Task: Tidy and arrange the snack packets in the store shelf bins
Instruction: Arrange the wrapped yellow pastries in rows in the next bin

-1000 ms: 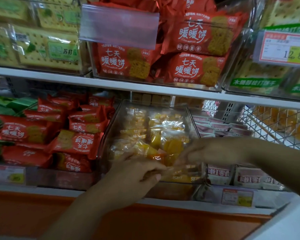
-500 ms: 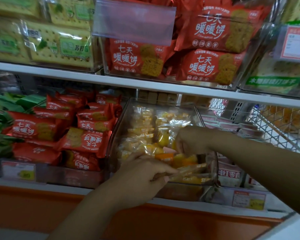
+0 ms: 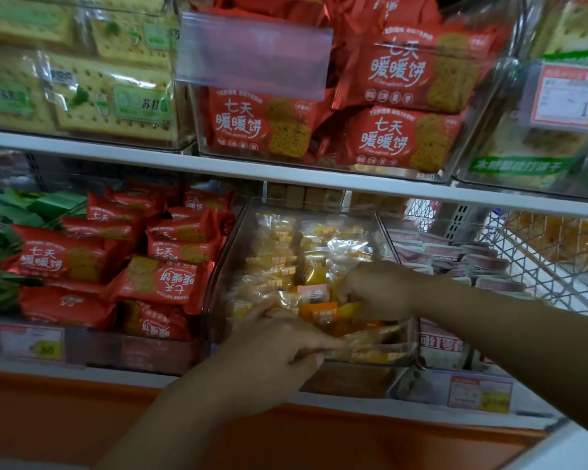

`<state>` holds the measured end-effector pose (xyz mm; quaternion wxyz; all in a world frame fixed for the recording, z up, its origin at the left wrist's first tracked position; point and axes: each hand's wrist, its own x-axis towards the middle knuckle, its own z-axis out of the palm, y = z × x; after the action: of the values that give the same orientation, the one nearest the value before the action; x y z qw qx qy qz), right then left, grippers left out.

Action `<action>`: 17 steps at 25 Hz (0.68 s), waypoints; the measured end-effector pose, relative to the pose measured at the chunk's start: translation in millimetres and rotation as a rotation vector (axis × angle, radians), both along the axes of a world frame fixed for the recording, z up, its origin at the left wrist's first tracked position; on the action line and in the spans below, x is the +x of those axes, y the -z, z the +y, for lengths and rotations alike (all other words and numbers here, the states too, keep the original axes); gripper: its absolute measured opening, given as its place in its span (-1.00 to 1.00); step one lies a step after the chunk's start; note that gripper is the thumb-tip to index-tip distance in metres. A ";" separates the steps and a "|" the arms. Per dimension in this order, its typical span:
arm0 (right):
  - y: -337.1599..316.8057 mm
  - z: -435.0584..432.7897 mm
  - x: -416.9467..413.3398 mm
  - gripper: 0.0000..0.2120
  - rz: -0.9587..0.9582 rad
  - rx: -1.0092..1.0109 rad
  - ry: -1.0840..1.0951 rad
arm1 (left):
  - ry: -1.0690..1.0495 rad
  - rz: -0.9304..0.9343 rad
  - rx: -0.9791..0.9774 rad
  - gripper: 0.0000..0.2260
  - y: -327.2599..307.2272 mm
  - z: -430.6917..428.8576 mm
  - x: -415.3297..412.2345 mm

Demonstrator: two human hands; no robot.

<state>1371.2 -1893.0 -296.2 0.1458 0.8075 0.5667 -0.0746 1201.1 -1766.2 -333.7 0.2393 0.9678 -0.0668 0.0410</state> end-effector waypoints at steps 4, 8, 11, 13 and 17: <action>-19.8 -13.4 13.4 -0.81 0.083 0.271 0.060 | -0.011 -0.011 -0.016 -0.70 0.3 0.6 1.1; -30.5 -31.6 15.8 -0.86 0.146 0.553 0.167 | -0.026 -0.035 0.051 -0.68 1.8 -0.8 3.8; -16.0 -38.9 7.0 -0.77 0.205 0.645 0.222 | -0.051 -0.043 0.055 -0.71 2.8 -0.7 6.0; -9.7 -41.1 3.5 -0.79 0.259 0.682 0.231 | -0.133 -0.059 -0.031 -0.76 3.6 -0.8 8.1; -10.1 -45.6 -1.7 -0.76 0.349 0.708 0.252 | -0.409 -0.265 -0.250 -0.83 0.7 -3.5 20.1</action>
<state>1369.6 -1938.7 -286.0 -0.2496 0.8461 0.4702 -0.0280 1221.2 -1769.6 -334.5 0.3328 0.9103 0.1050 0.2228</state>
